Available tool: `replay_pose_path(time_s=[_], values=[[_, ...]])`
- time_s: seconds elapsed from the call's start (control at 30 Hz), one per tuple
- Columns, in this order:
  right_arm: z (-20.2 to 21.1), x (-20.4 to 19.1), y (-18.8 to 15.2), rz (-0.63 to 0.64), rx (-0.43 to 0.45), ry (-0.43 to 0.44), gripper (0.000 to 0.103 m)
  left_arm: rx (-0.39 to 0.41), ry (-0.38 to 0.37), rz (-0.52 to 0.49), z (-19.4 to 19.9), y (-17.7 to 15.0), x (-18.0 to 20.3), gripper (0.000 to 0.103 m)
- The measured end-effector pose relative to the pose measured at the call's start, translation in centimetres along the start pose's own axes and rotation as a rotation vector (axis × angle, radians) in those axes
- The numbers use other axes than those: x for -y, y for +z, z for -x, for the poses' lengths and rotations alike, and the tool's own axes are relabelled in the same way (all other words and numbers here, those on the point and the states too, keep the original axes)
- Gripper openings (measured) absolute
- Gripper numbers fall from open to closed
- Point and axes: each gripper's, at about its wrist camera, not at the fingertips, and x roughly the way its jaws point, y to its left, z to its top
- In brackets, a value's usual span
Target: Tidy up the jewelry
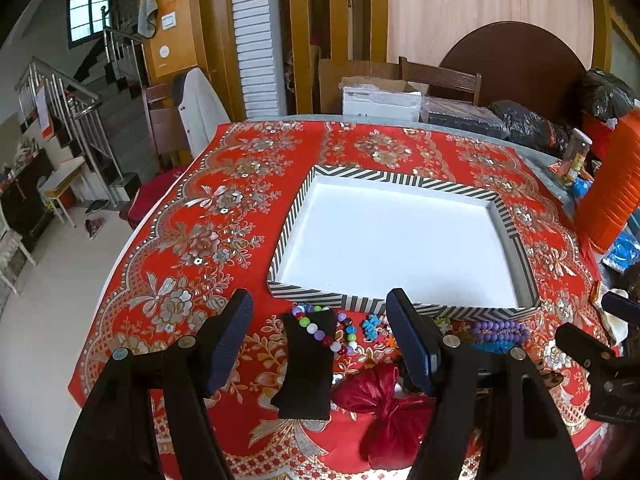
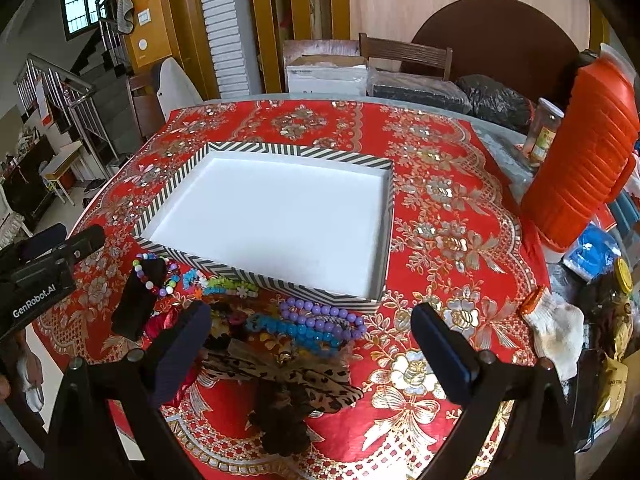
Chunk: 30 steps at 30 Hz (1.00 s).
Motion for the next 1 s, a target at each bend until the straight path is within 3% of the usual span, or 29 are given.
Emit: replay_pose_path(time_s=[0.43, 0.87, 0.93, 1.0], values=[[-1.0, 2.2, -0.4, -0.041, -0.029, 0.0, 0.102, -0.032, 0.012, 0.005, -1.0, -0.1, -0.5, 0.057], [-2.4, 5.8, -2.8, -0.052, -0.088, 0.017, 0.101, -0.199, -0.162, 0.119, -3.7, -0.8, -6.2, 0.057], [-2.8, 6.4, -3.4, -0.057, -0.099, 0.025, 0.099, -0.233, -0.172, 0.107, -4.3, -1.3, -6.3, 0.057], [-3.5, 6.8, -3.9, -0.058, -0.12, 0.027, 0.088, -0.262, -0.18, 0.096, -4.9, -1.8, -6.1, 0.057]])
